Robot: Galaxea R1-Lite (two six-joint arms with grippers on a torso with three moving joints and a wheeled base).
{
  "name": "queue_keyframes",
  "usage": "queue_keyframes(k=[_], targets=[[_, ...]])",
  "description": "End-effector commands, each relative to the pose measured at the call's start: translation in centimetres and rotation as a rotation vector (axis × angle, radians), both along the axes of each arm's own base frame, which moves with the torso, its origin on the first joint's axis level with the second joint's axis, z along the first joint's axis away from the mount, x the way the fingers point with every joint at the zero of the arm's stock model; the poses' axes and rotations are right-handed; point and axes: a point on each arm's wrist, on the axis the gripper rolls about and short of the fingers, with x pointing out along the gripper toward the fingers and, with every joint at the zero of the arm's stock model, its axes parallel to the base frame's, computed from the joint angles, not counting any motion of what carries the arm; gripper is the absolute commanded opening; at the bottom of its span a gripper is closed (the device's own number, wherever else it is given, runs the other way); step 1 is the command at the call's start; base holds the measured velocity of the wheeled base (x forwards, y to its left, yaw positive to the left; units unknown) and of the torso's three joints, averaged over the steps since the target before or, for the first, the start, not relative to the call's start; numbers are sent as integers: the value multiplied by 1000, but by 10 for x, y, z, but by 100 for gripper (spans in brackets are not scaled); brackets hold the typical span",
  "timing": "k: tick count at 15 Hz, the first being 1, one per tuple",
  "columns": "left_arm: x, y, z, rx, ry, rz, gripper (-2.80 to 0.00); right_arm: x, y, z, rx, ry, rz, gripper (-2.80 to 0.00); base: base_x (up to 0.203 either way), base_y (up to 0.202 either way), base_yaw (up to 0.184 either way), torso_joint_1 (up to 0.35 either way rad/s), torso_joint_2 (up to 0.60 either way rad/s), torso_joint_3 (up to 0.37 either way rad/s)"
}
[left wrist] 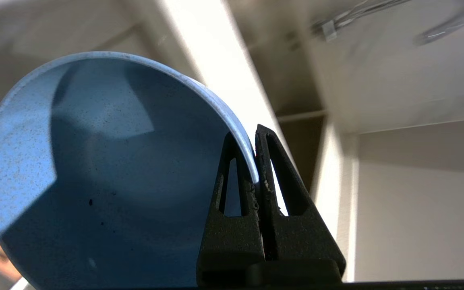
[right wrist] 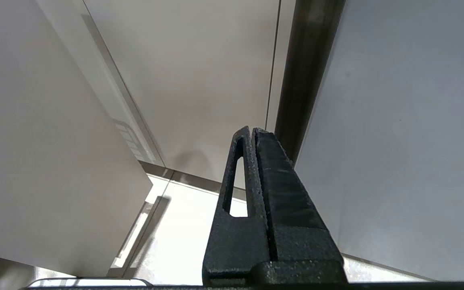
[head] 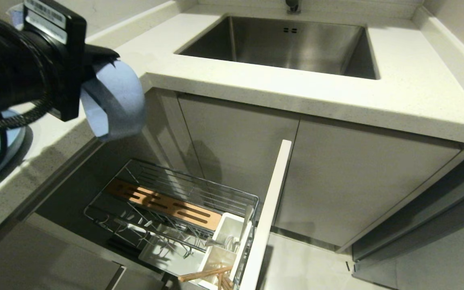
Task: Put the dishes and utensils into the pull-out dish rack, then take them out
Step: Pick up the bowl and place it in the cupboard
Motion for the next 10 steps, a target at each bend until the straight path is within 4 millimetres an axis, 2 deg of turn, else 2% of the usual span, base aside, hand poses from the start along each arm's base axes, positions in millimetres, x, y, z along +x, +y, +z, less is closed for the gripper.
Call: queue_keyframes(k=[1,3,6,10], targets=[[16,-15,-36,-24,11,-1,-280,2,0,-7,0,24,1,-280,0,0,0,0,0,0],[25,-25,-60,-102,-64,-10,-280,2,0,-7,0,24,1,-280,0,0,0,0,0,0],[44,-47,-107,-143,-11,-16,-280,2,0,-7,1,24,1,-280,0,0,0,0,0,0],[55,-63,-142,-183,-25,-1,-280,2,0,-7,0,24,1,-280,0,0,0,0,0,0]])
